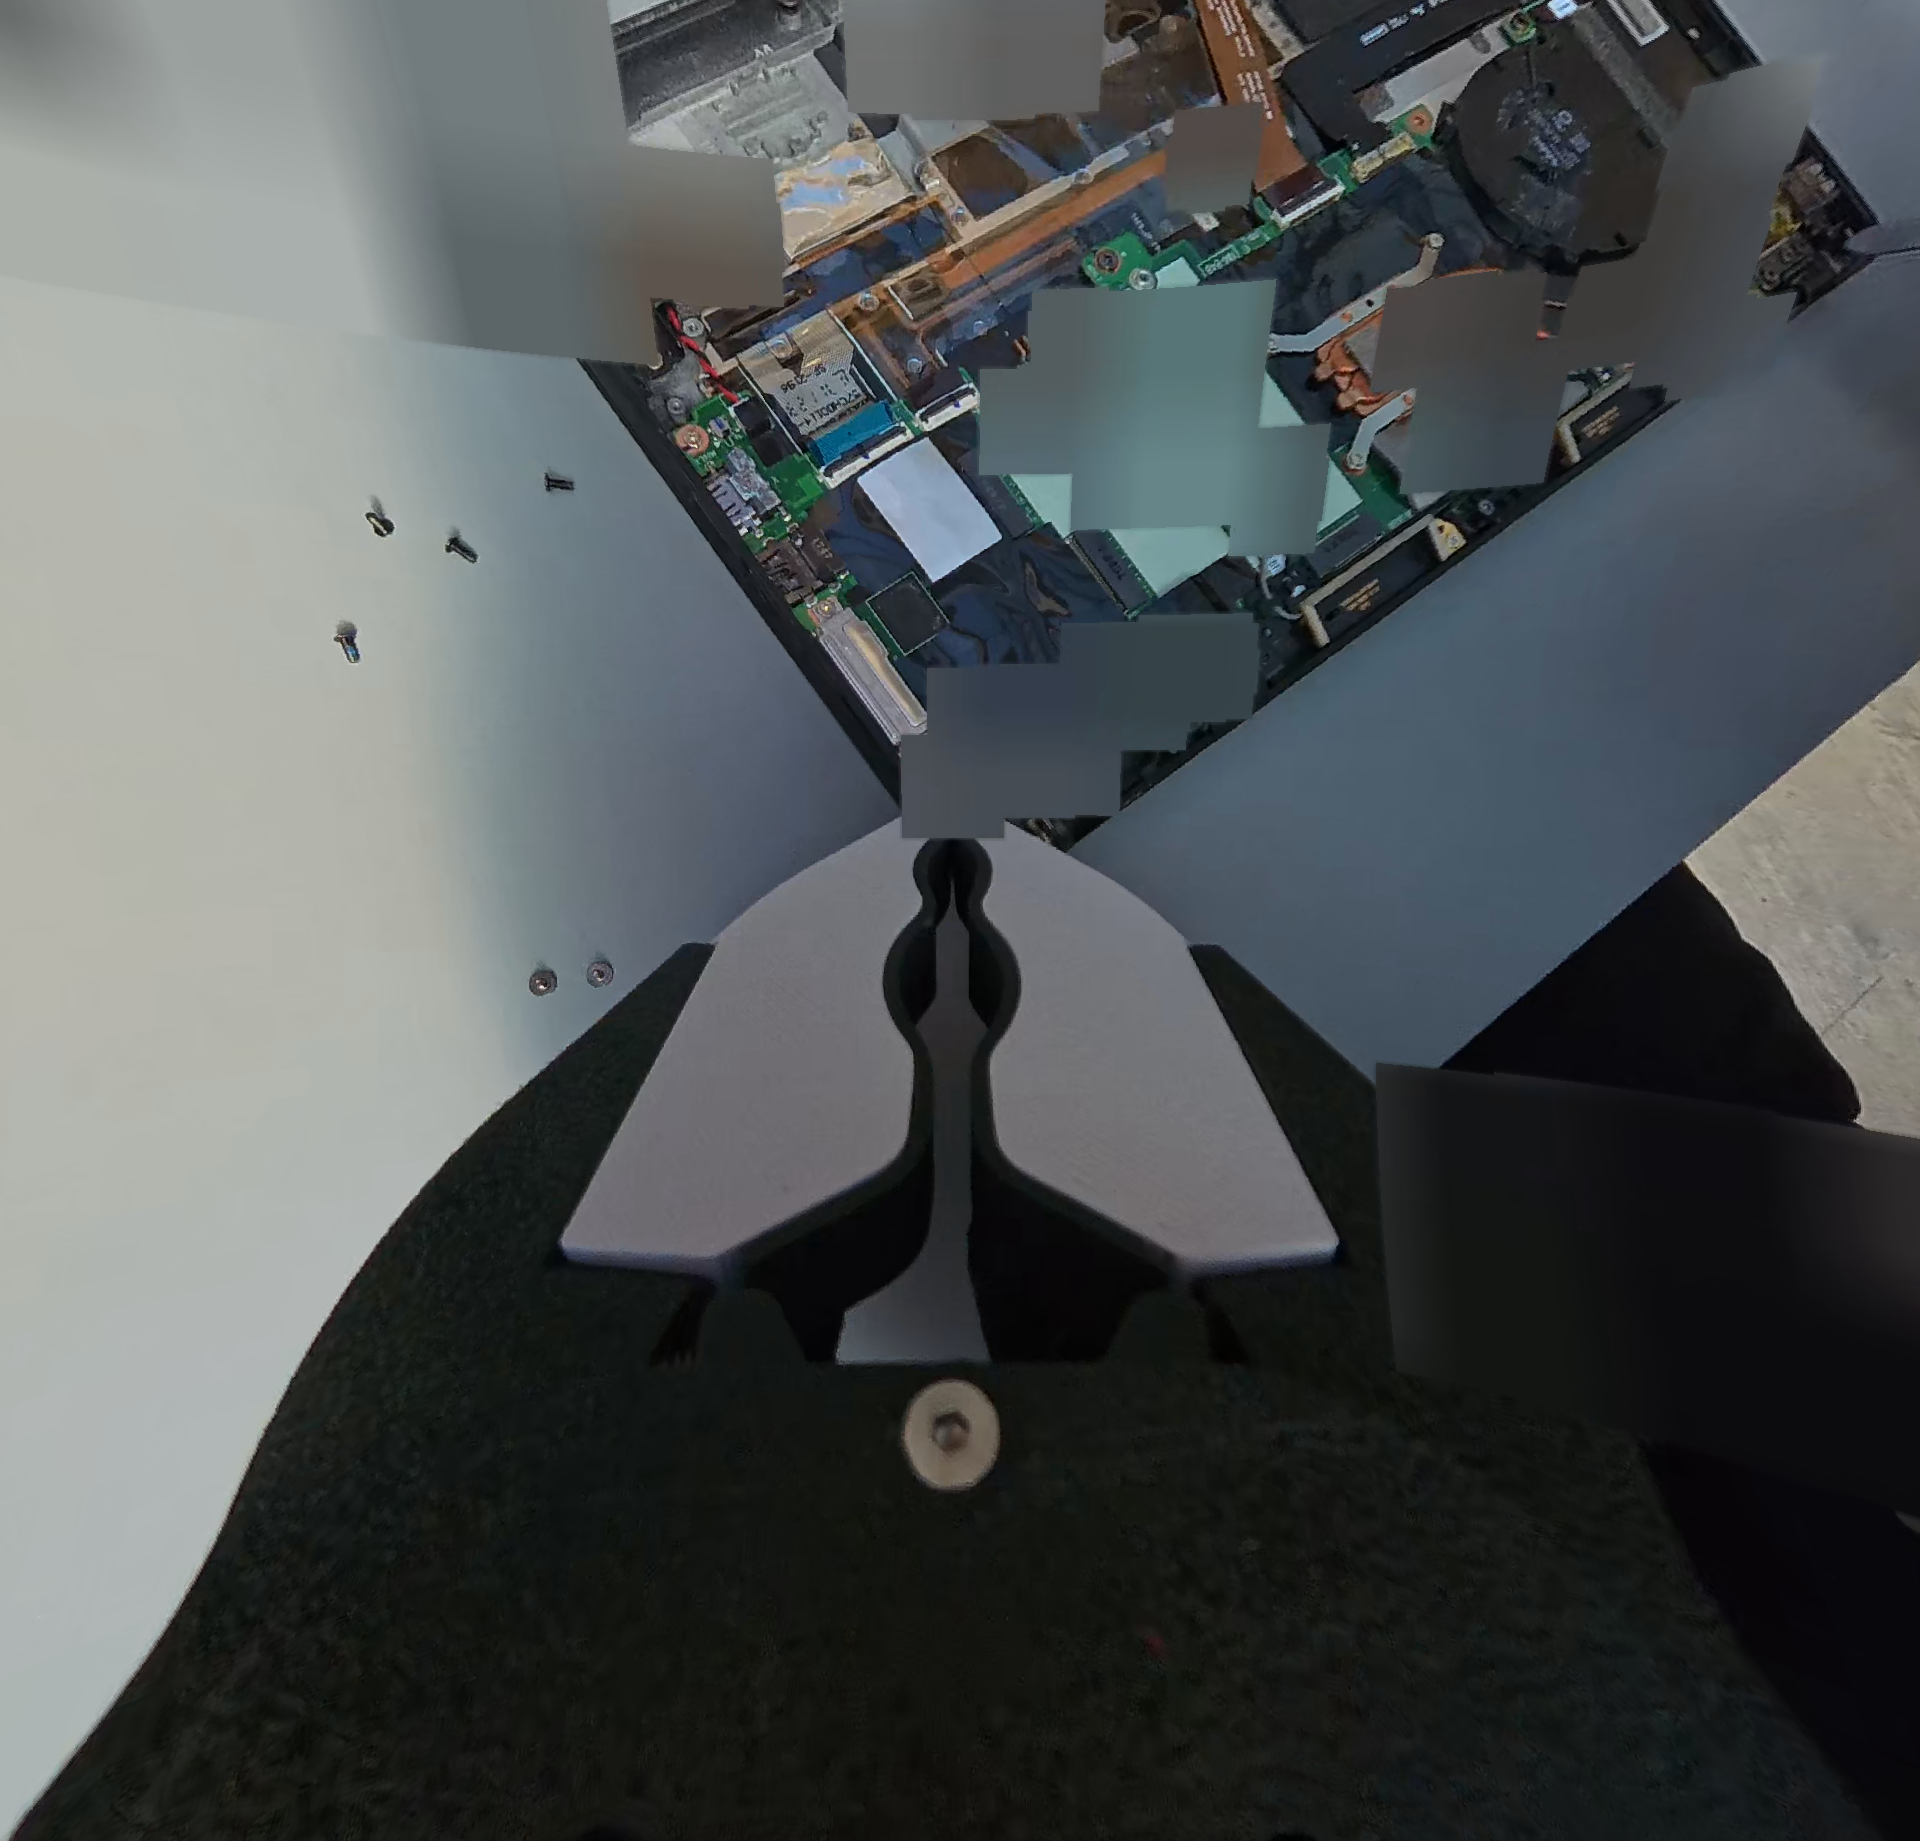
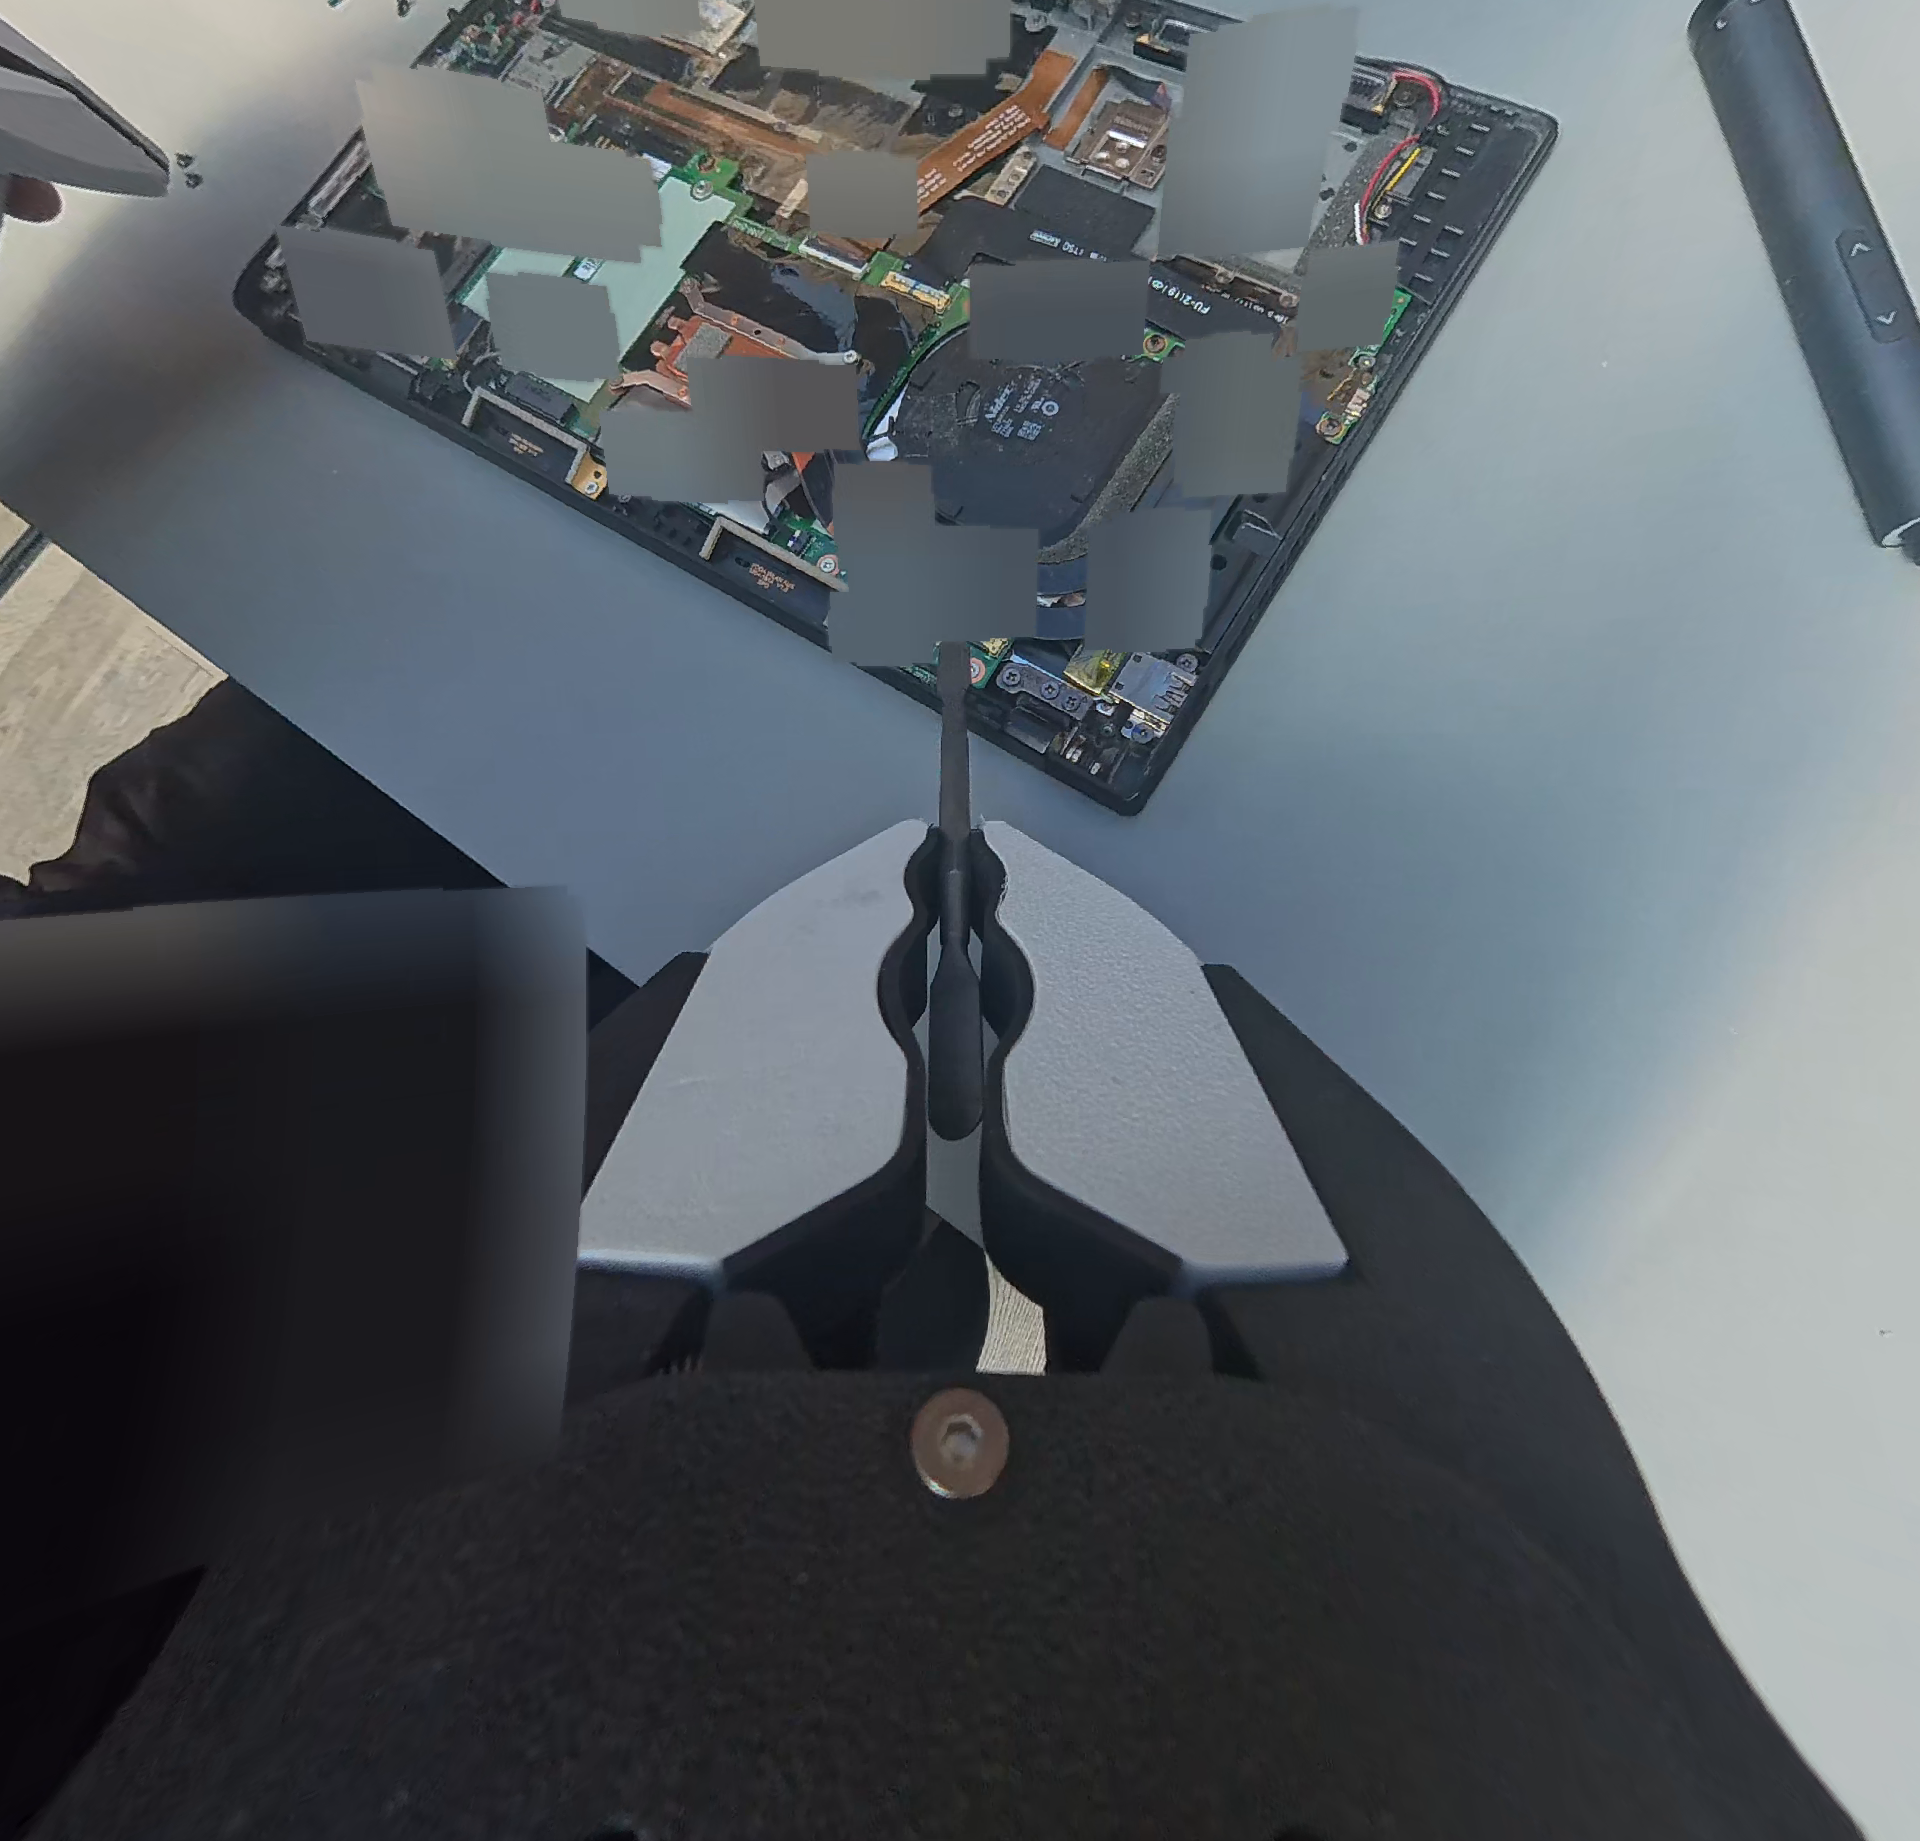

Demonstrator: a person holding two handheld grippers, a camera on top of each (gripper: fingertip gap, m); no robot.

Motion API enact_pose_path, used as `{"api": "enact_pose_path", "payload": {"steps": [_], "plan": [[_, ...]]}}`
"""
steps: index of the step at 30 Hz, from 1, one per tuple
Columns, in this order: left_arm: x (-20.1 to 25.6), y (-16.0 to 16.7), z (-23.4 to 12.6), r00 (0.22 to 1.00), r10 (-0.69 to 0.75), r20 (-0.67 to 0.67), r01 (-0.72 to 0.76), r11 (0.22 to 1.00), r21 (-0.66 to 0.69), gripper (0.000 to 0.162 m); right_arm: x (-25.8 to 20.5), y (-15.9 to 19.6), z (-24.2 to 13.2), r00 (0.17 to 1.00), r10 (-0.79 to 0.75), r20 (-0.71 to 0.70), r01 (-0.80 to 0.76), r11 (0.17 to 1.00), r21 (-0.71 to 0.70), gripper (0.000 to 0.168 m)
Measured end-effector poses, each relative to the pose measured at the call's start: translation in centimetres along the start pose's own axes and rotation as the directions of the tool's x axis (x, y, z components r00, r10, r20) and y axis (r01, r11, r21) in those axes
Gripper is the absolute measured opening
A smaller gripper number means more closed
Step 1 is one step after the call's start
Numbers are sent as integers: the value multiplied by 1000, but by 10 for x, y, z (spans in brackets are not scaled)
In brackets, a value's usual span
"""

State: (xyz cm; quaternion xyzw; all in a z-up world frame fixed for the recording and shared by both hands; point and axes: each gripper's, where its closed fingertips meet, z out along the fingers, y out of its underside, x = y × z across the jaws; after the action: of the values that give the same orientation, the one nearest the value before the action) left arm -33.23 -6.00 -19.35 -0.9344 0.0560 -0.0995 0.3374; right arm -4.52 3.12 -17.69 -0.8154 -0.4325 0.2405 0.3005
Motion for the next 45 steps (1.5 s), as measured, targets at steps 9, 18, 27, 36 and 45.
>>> {"api": "enact_pose_path", "payload": {"steps": [9, 18, 27, 36, 45], "plan": [[-3, -10, 6, 1000, 9, -3, -9, 1000, -3, 0, 6, -5, 5, 1000, -1, 4, 1, 1000, 0, 4], [-3, -10, 7, 1000, 13, -4, -13, 1000, -7, 0, 6, -4, 6, 1000, 0, 3, 0, 1000, 1, 4], [-3, -8, 5, 1000, 7, 1, -7, 1000, -4, 0, 6, -4, 4, 1000, -1, -5, 1, 1000, 7, 4], [-3, -9, 5, 1000, 8, 3, -8, 1000, -1, 0, 9, -6, 3, 1000, -2, -11, 2, 1000, 13, 4], [-4, -14, 6, 1000, 13, 4, -13, 1000, 7, 0, 19, -9, 2, 999, 11, -49, -10, 999, 32, 4]]}}
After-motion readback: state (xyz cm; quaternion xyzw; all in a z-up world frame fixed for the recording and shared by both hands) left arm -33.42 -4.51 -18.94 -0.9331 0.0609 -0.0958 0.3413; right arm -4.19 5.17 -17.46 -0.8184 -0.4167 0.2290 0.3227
